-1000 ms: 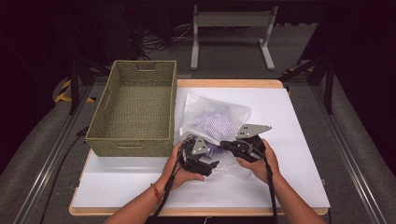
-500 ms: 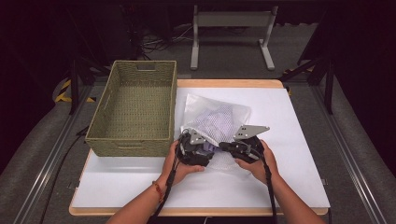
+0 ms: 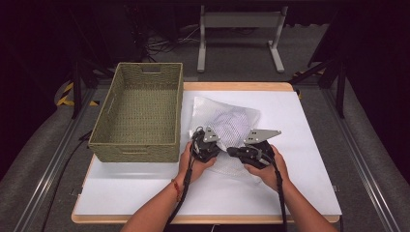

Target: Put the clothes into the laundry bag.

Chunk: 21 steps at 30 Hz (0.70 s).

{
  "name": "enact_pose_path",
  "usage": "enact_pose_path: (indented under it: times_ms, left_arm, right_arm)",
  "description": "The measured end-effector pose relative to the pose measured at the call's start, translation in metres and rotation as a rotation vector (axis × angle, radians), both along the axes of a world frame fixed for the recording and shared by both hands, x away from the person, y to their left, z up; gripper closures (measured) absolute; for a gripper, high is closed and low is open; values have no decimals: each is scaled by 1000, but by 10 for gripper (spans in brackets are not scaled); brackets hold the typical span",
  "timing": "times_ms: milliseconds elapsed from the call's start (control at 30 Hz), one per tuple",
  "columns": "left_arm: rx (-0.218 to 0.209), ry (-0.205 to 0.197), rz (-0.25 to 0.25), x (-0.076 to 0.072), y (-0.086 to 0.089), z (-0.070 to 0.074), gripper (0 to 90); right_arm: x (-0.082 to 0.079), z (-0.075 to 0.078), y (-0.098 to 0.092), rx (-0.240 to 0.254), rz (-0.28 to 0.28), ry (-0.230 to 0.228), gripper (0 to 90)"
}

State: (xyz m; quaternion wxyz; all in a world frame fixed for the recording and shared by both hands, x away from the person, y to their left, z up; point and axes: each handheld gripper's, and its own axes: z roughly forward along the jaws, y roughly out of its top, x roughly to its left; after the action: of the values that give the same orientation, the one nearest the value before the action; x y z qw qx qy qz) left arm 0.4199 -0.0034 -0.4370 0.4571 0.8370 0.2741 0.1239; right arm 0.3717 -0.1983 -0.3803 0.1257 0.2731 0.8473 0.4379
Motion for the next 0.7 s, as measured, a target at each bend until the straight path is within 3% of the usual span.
enact_pose_path:
  times_ms: [133,200,267,300,400,467,500,533,567,633,700]
  left_arm:
    - [-87,-42,-19,0,-1,10,872]
    - [-73,-83,-5,0,-5,11,872]
    - [-59,-88,-6,2,-6,9,871]
    - [-36,-106,25,7,-6,3,871]
    - [-69,-74,42,11,1,-3,852]
    - [-81,-71,30,9,3,-3,803]
    - [-74,-70,8,7,4,-2,690]
    - [-25,-99,0,-1,6,1,652]
    - [-25,-99,0,-1,6,1,642]
    - [-7,-91,-46,-8,11,3,605]
    - [12,-65,-80,-17,22,7,452]
  right_arm:
    - [-4,6,1,31,22,-1,891]
    - [-6,8,2,45,36,1,891]
    - [-7,8,3,48,38,3,891]
    - [-7,8,4,42,37,0,891]
    - [-3,6,0,36,15,7,891]
    - [-2,4,-1,27,10,13,891]
    - [-1,2,-2,19,6,19,891]
    - [0,2,-2,13,3,18,891]
    - [0,2,-2,13,3,18,891]
    - [0,1,-3,9,1,17,891]
    - [0,2,-3,7,-3,11,891]
